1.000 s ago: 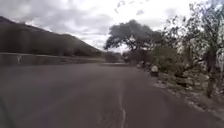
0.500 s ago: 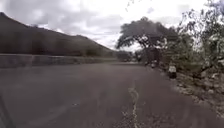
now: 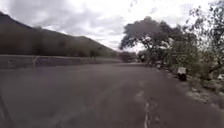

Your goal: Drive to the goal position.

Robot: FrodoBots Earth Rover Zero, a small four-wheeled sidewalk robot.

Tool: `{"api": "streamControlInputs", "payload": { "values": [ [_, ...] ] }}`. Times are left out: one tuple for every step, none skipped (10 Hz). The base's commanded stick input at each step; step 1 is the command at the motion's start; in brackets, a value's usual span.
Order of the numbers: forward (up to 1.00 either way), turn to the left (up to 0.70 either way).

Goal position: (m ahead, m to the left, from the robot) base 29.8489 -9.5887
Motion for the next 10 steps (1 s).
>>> {"api": "streamControlInputs", "payload": {
  "values": [
    [0.70, -0.27],
    [0.70, -0.27],
    [0.70, -0.27],
    [0.70, 0.00],
    [0.70, 0.00],
    [0.70, 0.00],
    [0.70, 0.00],
    [0.70, 0.00],
    [0.70, 0.00],
    [0.70, 0.00]
  ]
}}
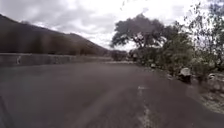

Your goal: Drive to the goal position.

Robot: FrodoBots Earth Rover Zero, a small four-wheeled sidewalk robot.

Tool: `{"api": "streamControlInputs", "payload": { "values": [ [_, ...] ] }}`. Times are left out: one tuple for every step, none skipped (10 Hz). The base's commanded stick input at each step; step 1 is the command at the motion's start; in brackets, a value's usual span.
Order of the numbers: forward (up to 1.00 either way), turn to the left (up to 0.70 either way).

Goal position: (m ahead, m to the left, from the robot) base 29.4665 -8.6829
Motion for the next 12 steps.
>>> {"api": "streamControlInputs", "payload": {
  "values": [
    [0.70, 0.00],
    [0.70, 0.00],
    [0.70, 0.00],
    [0.70, 0.00],
    [0.70, 0.00],
    [0.70, 0.00],
    [0.70, 0.00],
    [0.70, 0.00],
    [0.70, 0.00],
    [0.70, 0.00],
    [0.70, 0.00],
    [0.70, 0.00]
  ]
}}
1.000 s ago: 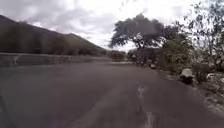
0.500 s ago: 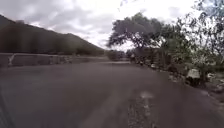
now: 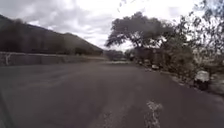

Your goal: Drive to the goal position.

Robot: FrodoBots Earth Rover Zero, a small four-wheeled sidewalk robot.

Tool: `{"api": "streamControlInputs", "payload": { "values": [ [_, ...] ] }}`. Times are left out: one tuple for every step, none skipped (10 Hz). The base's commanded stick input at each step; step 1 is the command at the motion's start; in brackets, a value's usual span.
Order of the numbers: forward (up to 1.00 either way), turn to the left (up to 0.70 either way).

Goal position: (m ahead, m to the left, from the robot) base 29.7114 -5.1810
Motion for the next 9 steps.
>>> {"api": "streamControlInputs", "payload": {
  "values": [
    [0.70, 0.00],
    [0.70, 0.00],
    [0.70, 0.00],
    [0.70, 0.00],
    [0.70, 0.00],
    [0.70, 0.00],
    [0.70, 0.00],
    [0.70, 0.00],
    [0.70, 0.00]
  ]
}}
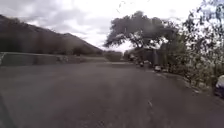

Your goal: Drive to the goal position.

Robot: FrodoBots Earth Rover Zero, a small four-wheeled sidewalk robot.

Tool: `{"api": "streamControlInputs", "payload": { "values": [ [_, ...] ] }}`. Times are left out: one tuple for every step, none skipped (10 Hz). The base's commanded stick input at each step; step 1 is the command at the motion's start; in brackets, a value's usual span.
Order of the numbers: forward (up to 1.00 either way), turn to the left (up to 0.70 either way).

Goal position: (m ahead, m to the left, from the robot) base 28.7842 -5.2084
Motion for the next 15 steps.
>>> {"api": "streamControlInputs", "payload": {
  "values": [
    [0.70, 0.00],
    [0.70, 0.00],
    [0.70, 0.00],
    [0.70, 0.00],
    [0.70, 0.00],
    [0.70, 0.00],
    [0.70, 0.00],
    [0.70, 0.00],
    [0.70, 0.00],
    [0.70, 0.00],
    [0.00, 0.00],
    [0.00, 0.00],
    [0.00, 0.00],
    [0.00, 0.00],
    [0.00, 0.00]
  ]
}}
